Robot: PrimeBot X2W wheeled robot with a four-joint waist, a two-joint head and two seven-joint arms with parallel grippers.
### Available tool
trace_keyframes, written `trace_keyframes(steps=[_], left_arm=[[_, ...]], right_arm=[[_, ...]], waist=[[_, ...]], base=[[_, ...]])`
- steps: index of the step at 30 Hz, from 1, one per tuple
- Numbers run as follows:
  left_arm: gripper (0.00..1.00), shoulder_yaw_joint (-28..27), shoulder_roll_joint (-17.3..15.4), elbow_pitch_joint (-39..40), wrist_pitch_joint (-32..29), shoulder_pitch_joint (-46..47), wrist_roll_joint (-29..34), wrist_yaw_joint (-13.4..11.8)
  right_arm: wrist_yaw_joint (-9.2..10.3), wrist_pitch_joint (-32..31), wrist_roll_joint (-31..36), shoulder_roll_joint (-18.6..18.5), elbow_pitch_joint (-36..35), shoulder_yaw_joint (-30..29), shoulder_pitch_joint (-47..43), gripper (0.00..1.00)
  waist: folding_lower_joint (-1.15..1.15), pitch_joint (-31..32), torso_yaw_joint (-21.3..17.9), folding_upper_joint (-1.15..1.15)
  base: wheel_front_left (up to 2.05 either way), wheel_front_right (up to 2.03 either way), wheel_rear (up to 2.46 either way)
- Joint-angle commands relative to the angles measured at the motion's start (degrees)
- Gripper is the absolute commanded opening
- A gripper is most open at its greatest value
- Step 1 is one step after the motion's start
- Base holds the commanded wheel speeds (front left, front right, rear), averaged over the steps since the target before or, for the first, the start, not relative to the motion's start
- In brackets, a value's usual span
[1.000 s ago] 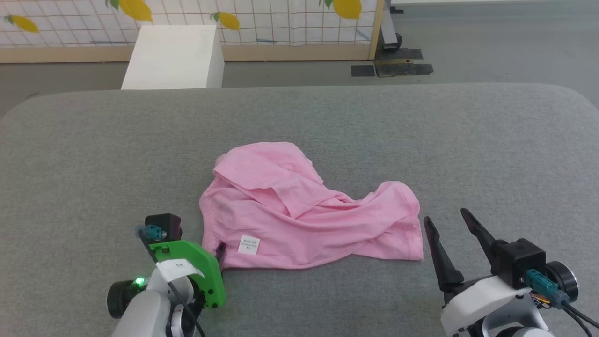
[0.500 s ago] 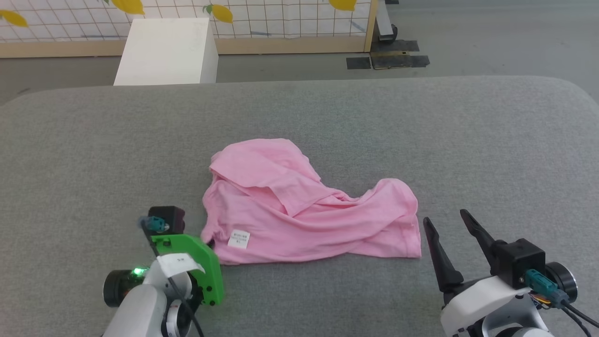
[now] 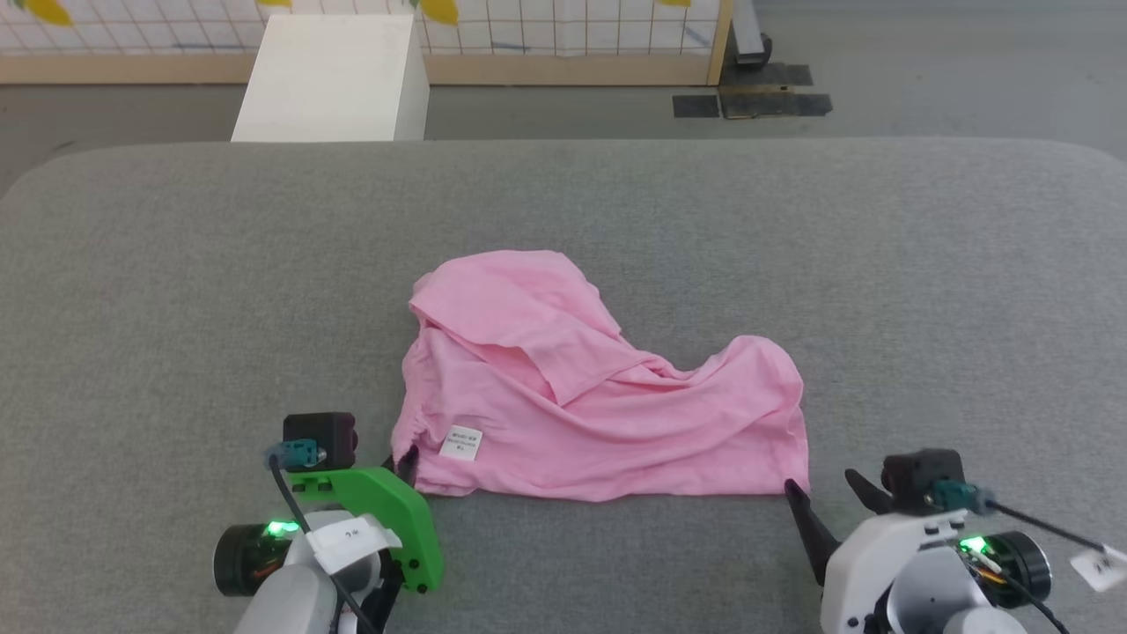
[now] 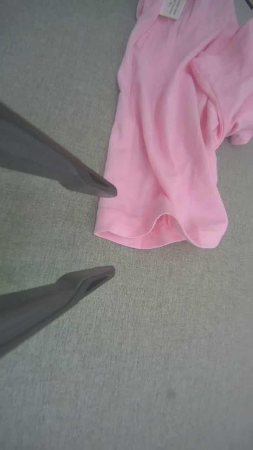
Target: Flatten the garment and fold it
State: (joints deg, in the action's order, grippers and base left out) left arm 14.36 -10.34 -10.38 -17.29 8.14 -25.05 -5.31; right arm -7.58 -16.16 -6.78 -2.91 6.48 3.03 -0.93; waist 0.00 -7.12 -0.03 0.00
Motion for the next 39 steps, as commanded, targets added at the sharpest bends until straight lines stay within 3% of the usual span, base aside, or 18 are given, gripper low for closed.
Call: trace_keyframes(steps=[1, 10, 11, 12, 13, 15, 21, 29, 34, 36, 39], left_arm=[[0.0, 0.2, 0.4, 0.2, 0.4, -0.5, 0.0, 0.0], [0.0, 0.8, 0.8, 0.1, 1.2, 0.9, -0.4, 0.4], [0.0, 0.8, 0.8, 0.1, 1.3, 1.0, -0.5, 0.4], [0.0, 0.9, 0.9, 0.0, 1.3, 1.0, -0.5, 0.4], [0.0, 0.9, 0.9, 0.0, 1.5, 1.1, -0.5, 0.4], [0.0, 0.9, 0.9, -0.1, 1.6, 1.1, -0.6, 0.4], [0.0, 0.8, 0.7, -0.2, 3.3, 0.8, -0.8, 0.7], [0.0, -0.9, 1.7, 5.1, 12.5, -0.8, -2.6, 2.7], [0.0, -2.3, 0.9, 12.2, 14.2, 0.0, -5.2, 5.3], [0.0, -2.8, 0.7, 15.5, 11.8, 2.9, -8.4, 7.2], [0.0, -3.5, 0.5, 17.0, 7.3, 8.3, -13.5, 8.9]], right_arm=[[0.09, -1.5, -0.1, 0.0, 0.8, -0.2, 1.8, 1.0], [0.09, -16.1, 2.2, 0.0, 5.4, 1.5, 6.9, 1.0], [0.09, -17.5, 2.4, 0.0, 5.4, 1.6, 7.0, 0.89], [0.09, -18.8, 2.5, 0.0, 5.1, 1.6, 7.1, 0.49], [0.09, -19.3, 2.5, 0.0, 4.7, 1.6, 7.1, 0.38], [0.09, -20.0, 2.7, 0.0, 3.8, 1.7, 7.1, 0.0], [0.09, -15.3, 2.3, 0.0, -0.1, 1.1, 6.3, 0.0], [0.09, -6.5, -1.9, 0.0, -7.8, -0.8, 1.1, 0.0], [0.09, -7.8, -1.4, 0.0, -15.4, -0.8, 0.3, 0.0], [0.09, -10.9, 0.7, 0.0, -19.3, 0.2, 3.6, 0.0], [0.09, -15.2, 2.4, -3.3, -21.3, 2.8, 10.2, 0.0]], waist=[[0.0, -0.9, 0.9, 0.0], [0.0, -3.1, 2.8, 0.0], [0.0, -3.2, 2.9, 0.0], [0.0, -3.3, 3.0, 0.0], [0.0, -3.3, 3.1, 0.0], [0.0, -3.5, 3.2, 0.0], [0.0, -2.5, 2.6, 0.0], [0.0, 1.4, 1.0, 0.0], [0.0, 3.3, -0.5, 0.0], [0.0, 3.6, -1.3, 0.0], [0.0, 2.7, -2.1, 0.0]], base=[[0.0, 0.0, 0.0], [0.0, 0.0, 0.0], [0.0, 0.0, 0.0], [0.0, 0.0, 0.0], [0.0, 0.0, 0.0], [0.0, 0.0, 0.0], [0.0, 0.0, 0.0], [0.0, 0.0, 0.0], [0.0, 0.0, 0.0], [0.0, 0.0, 0.0], [0.0, 0.0, 0.0]])
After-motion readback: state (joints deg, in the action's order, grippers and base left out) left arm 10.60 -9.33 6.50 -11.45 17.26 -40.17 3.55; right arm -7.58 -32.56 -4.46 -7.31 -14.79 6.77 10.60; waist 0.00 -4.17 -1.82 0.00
